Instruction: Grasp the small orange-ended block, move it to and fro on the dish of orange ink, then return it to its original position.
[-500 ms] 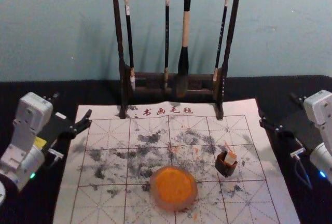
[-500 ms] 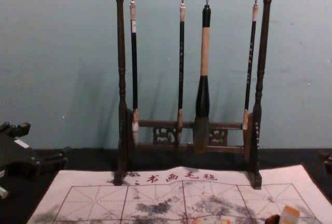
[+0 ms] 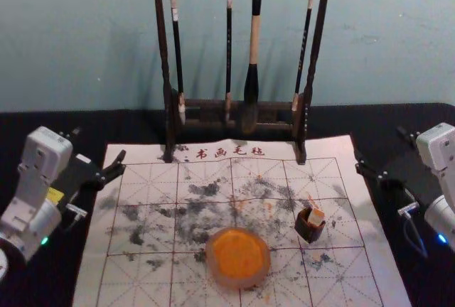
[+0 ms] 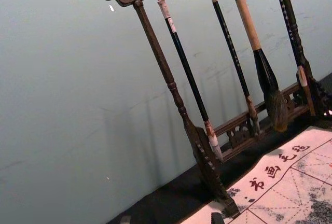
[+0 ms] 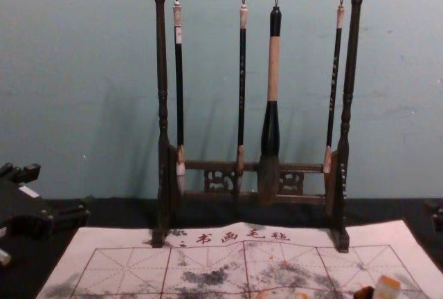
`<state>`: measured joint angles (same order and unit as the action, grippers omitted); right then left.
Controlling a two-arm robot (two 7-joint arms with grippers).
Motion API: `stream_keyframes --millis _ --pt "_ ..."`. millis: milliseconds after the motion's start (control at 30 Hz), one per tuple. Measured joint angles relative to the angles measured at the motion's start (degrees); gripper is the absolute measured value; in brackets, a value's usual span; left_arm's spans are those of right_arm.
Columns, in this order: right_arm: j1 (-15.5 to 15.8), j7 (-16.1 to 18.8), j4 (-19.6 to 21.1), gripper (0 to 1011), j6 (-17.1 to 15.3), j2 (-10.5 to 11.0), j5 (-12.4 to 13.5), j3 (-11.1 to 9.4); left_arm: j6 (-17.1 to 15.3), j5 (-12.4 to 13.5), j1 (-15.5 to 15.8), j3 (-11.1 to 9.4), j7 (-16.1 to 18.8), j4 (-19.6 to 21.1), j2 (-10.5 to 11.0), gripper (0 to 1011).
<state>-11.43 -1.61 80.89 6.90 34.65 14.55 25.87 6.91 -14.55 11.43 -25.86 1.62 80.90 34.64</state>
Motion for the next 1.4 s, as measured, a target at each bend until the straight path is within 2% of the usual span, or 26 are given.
stream_keyframes --millis 1233,1400 --pt "0.0 0.0 0.0 1002 0.0 0.0 0.0 0.0 0.0 0.0 0.0 0.0 0.0 0.0 0.0 1001" --pt "0.39 0.39 0.86 1002 0.05 -0.07 -0.15 -0.75 0.0 0.0 0.0 0.0 0.0 0.0 0.0 1001"
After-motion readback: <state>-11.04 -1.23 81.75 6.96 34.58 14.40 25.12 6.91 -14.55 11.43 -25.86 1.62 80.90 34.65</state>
